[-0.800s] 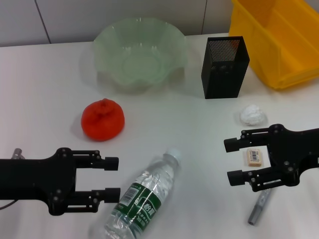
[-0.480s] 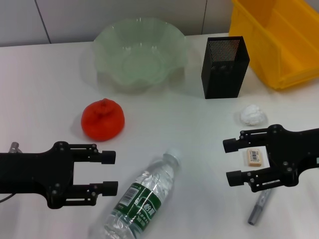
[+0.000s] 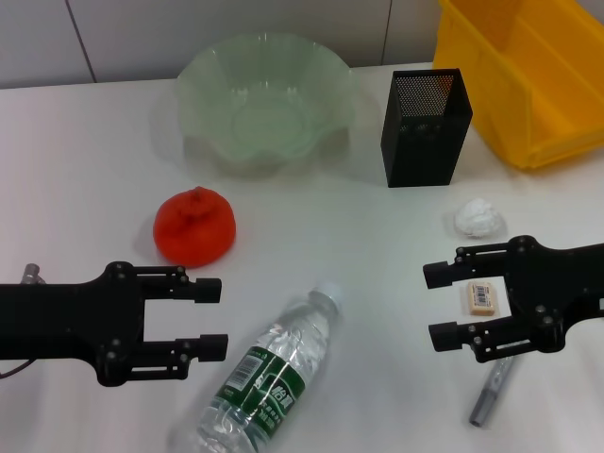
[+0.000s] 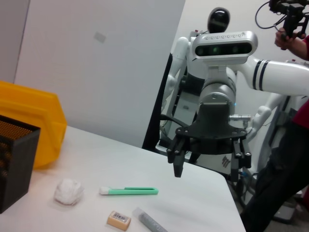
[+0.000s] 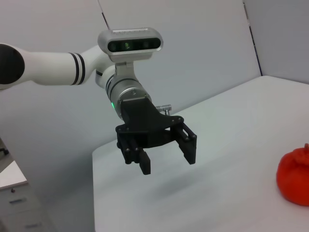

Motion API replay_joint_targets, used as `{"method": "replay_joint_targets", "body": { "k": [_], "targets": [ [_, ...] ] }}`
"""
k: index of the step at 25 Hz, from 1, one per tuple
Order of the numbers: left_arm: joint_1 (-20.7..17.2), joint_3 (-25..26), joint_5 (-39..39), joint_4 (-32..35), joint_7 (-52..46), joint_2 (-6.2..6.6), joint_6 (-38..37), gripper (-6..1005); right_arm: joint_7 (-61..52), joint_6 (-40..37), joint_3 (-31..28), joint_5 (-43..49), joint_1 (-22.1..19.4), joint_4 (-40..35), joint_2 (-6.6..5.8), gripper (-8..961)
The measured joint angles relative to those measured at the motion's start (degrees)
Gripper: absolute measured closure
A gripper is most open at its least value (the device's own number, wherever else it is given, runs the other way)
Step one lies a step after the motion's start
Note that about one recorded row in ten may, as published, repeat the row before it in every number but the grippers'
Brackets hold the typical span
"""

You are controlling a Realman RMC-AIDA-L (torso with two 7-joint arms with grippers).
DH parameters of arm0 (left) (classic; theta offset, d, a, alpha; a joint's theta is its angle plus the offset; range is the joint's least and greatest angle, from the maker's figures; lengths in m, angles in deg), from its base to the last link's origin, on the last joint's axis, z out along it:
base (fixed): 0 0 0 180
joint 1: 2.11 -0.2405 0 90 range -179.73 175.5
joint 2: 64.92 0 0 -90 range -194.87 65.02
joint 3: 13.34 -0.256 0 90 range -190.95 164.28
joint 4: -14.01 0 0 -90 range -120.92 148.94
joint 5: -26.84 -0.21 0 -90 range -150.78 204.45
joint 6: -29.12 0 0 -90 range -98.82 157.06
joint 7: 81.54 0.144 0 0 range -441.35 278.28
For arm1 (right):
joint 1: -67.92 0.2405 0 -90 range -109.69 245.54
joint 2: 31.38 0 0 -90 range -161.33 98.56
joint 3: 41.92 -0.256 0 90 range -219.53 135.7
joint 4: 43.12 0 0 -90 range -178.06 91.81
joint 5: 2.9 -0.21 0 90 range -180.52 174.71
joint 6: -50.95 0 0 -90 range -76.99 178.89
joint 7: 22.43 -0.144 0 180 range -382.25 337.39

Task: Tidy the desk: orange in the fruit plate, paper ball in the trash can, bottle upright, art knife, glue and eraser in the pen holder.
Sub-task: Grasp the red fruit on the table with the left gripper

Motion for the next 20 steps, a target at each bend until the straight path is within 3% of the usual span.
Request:
{"method": "replay_joint_targets", "body": {
  "k": [11, 15, 20],
  "targets": [
    [-0.10, 0.06, 0.00, 0.77, -0.48, -0.57, 2.47, 348, -3.00, 2.58, -0.76, 1.47, 0.47, -0.34, -0.08, 191],
    [0.33, 0.01, -0.01, 4.07, -5.52, -1.33, 8.76, 347, -3.04, 2.71, -0.63, 2.74, 0.61, -0.14, -0.12, 191],
    [2.54, -0.69, -0.12, 6.46, -7.96, -1.39, 14.45, 347, -2.69, 4.21, -0.85, 5.40, 0.23, 0.85, -0.15, 192]
  ]
}}
